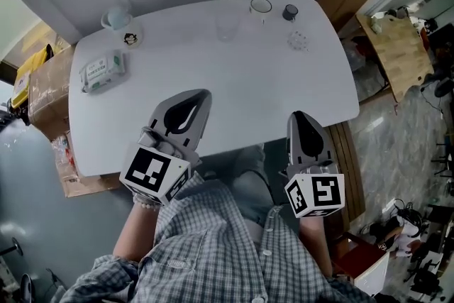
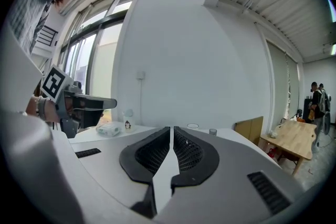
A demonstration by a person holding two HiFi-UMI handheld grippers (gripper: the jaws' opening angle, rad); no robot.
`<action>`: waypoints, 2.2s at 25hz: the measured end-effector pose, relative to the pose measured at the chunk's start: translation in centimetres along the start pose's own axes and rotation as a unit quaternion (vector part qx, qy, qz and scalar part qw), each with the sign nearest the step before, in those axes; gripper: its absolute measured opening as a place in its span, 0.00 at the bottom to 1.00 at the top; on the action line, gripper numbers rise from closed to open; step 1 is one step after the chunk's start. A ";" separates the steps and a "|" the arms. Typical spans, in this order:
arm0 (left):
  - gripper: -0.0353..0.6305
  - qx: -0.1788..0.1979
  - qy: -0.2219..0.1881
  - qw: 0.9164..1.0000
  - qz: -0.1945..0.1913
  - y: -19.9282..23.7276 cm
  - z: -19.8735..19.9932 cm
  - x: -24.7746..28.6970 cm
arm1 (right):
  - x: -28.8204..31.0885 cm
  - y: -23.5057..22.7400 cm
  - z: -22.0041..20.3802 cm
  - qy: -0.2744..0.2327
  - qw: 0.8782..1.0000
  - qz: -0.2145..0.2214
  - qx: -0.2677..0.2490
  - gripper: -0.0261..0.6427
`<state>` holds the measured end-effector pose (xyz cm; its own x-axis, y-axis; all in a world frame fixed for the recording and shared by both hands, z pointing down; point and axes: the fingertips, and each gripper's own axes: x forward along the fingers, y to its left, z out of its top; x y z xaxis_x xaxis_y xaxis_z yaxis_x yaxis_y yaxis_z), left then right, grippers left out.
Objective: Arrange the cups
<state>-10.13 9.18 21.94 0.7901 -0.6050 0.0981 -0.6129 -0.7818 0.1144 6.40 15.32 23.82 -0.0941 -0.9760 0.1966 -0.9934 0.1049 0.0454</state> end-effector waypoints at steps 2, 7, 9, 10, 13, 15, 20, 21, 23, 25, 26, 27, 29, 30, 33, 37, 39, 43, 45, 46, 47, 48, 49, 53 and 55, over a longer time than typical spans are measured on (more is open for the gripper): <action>0.07 0.000 -0.001 1.000 0.005 0.0 0.2 1.5 | 1.1 -1.3 0.2 -0.001 1.000 0.006 0.000 0.09; 0.07 0.000 0.001 1.000 0.016 0.3 0.7 5.6 | 4.2 -4.6 0.5 0.000 1.000 0.020 0.002 0.09; 0.07 -0.003 0.003 1.000 0.023 0.3 1.0 7.3 | 5.3 -6.1 0.7 0.005 1.000 0.028 0.001 0.09; 0.07 -0.005 0.004 1.000 0.027 0.3 1.0 8.2 | 5.9 -6.9 0.7 0.007 0.999 0.033 0.000 0.09; 0.07 -0.009 0.013 0.999 0.044 0.5 1.0 10.8 | 7.9 -9.3 0.8 0.015 0.999 0.047 -0.001 0.09; 0.07 -0.014 0.015 0.998 0.057 0.8 1.0 12.4 | 9.2 -10.8 1.0 0.016 0.998 0.058 -0.004 0.09; 0.07 -0.021 0.022 0.994 0.102 1.4 1.0 15.5 | 12.5 -14.1 1.6 0.019 0.995 0.094 -0.013 0.09; 0.07 -0.023 0.023 0.993 0.112 1.4 0.9 16.0 | 13.2 -14.6 1.5 0.022 0.994 0.103 -0.013 0.09; 0.07 -0.028 0.024 0.990 0.132 1.7 0.7 16.8 | 14.3 -15.3 1.2 0.026 0.992 0.122 -0.012 0.09; 0.07 -0.032 0.028 0.987 0.152 1.9 0.4 17.3 | 15.3 -15.4 0.9 0.029 0.989 0.144 -0.009 0.09; 0.07 -0.034 0.031 0.986 0.162 2.1 0.2 17.5 | 15.8 -15.3 0.8 0.030 0.987 0.156 -0.010 0.09; 0.07 -0.036 0.033 0.984 0.172 2.3 0.0 17.6 | 16.2 -15.2 0.6 0.032 0.985 0.167 -0.011 0.09; 0.07 -0.039 0.036 0.981 0.188 2.7 -0.4 18.0 | 17.1 -15.1 0.2 0.036 0.982 0.186 -0.014 0.09; 0.07 -0.040 0.039 0.979 0.195 2.9 -0.6 18.1 | 17.5 -15.0 -0.2 0.039 0.980 0.194 -0.015 0.09; 0.07 -0.037 0.054 0.975 0.211 3.5 -1.4 18.4 | 18.8 -14.5 -1.2 0.052 0.975 0.217 -0.012 0.09; 0.07 -0.035 0.062 0.975 0.213 3.9 -2.1 18.6 | 19.7 -13.1 -2.2 0.066 0.969 0.238 -0.008 0.09; 0.07 -0.038 0.079 0.973 0.211 4.3 -2.9 18.6 | 20.0 -12.2 -2.6 0.067 0.967 0.246 -0.011 0.09; 0.07 -0.052 0.113 0.972 0.199 5.2 -5.0 19.1 | 20.7 -11.2 -3.8 0.072 0.965 0.250 -0.023 0.09; 0.07 -0.049 0.106 0.974 0.195 6.1 -5.4 19.4 | 21.1 -10.9 -4.3 0.077 0.966 0.246 -0.024 0.09; 0.07 -0.050 0.109 0.973 0.197 6.8 -6.0 19.4 | 21.3 -10.8 -4.5 0.079 0.966 0.243 -0.025 0.09; 0.07 -0.054 0.111 0.972 0.202 7.6 -6.6 19.4 | 21.4 -10.7 -4.7 0.082 0.967 0.241 -0.025 0.09; 0.07 -0.062 0.113 0.969 0.208 8.4 -7.5 19.3 | 21.5 -10.5 -4.8 0.083 0.967 0.239 -0.026 0.09; 0.07 -0.070 0.120 0.967 0.214 9.2 -8.4 19.2 | 21.6 -10.3 -4.8 0.085 0.967 0.237 -0.026 0.09; 0.07 -0.079 0.149 0.959 0.226 11.3 -11.2 19.1 | 21.9 -10.1 -5.0 0.090 0.969 0.227 -0.036 0.09; 0.13 -0.087 0.157 0.958 0.223 11.9 -12.3 19.4 | 22.2 -10.2 -5.3 0.096 0.969 0.224 -0.042 0.09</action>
<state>-2.19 -9.98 37.31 0.4243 -0.7773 0.4646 -0.9030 -0.4018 0.1524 14.74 -6.42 32.91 -0.4933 -0.7762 0.3925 -0.8461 0.5330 -0.0093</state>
